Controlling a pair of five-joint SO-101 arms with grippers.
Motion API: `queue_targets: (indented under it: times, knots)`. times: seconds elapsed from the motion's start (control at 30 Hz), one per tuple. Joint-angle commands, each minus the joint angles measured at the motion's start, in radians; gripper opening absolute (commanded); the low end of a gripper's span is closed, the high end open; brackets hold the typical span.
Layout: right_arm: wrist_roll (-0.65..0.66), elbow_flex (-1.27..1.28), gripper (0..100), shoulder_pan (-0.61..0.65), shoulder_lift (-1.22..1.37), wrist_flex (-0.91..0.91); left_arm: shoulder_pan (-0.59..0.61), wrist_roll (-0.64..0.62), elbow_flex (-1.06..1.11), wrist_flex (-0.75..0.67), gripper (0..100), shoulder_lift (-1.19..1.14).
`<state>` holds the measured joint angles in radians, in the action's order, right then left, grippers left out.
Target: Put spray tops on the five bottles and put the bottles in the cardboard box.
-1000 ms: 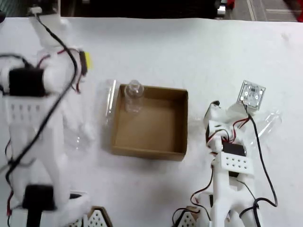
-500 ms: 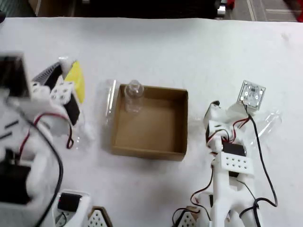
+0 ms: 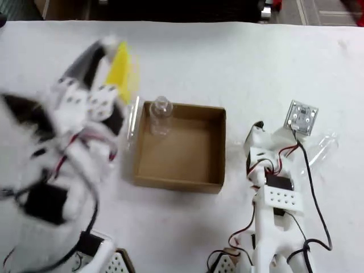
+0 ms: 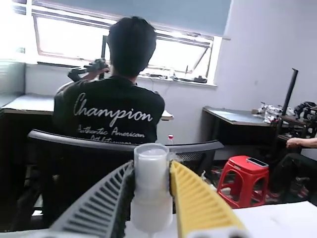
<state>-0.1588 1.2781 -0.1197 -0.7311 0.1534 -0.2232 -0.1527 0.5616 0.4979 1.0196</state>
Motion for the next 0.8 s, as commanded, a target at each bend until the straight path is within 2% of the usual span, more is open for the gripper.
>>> queue_targets:
  times: [0.0,0.1,0.27,0.77]
  knots:
    - [0.003,-0.008,23.3,0.004,0.002,-0.039,-0.042,0.006,-0.038,-0.153,2,-0.191]
    - [0.003,-0.008,23.3,0.004,0.002,-0.041,-0.041,0.005,-0.11,-0.192,3,-0.34]
    - [0.003,-0.008,23.3,-0.001,0.002,-0.041,-0.044,-0.002,-0.193,-0.161,2,-0.49]
    - [0.003,-0.008,23.3,0.002,0.001,-0.039,-0.061,0.006,-0.198,-0.164,2,-0.519]
